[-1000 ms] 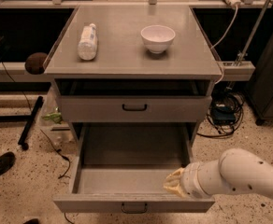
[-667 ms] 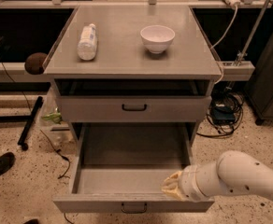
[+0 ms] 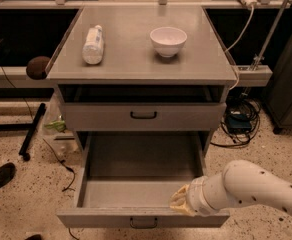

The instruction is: Close middle drawer

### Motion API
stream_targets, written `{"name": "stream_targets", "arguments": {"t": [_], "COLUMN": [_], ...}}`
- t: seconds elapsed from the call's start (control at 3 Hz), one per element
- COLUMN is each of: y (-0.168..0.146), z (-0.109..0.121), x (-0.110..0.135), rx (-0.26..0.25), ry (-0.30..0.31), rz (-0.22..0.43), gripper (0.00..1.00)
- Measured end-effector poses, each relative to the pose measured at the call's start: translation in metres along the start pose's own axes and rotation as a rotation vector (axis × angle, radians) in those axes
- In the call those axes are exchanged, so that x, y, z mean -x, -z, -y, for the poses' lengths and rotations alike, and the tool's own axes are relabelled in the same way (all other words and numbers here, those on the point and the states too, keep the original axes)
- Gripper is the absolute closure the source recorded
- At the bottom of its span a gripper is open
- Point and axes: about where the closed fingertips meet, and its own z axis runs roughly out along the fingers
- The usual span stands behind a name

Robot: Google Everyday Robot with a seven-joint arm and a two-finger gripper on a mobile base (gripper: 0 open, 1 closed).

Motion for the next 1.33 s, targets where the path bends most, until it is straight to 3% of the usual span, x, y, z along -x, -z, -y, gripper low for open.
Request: {"name": "stream_targets", "arguments": {"t": [0.67,1.33], "y": [-0.053,-0.09], "z": [-0.018,-0.019], "x": [-0.053,-0.094], "rx": [0.13,0.181], "ry": [0.043,0.062], "rz": [-0.088,-0.132], "gripper": [1.0,1.0]}}
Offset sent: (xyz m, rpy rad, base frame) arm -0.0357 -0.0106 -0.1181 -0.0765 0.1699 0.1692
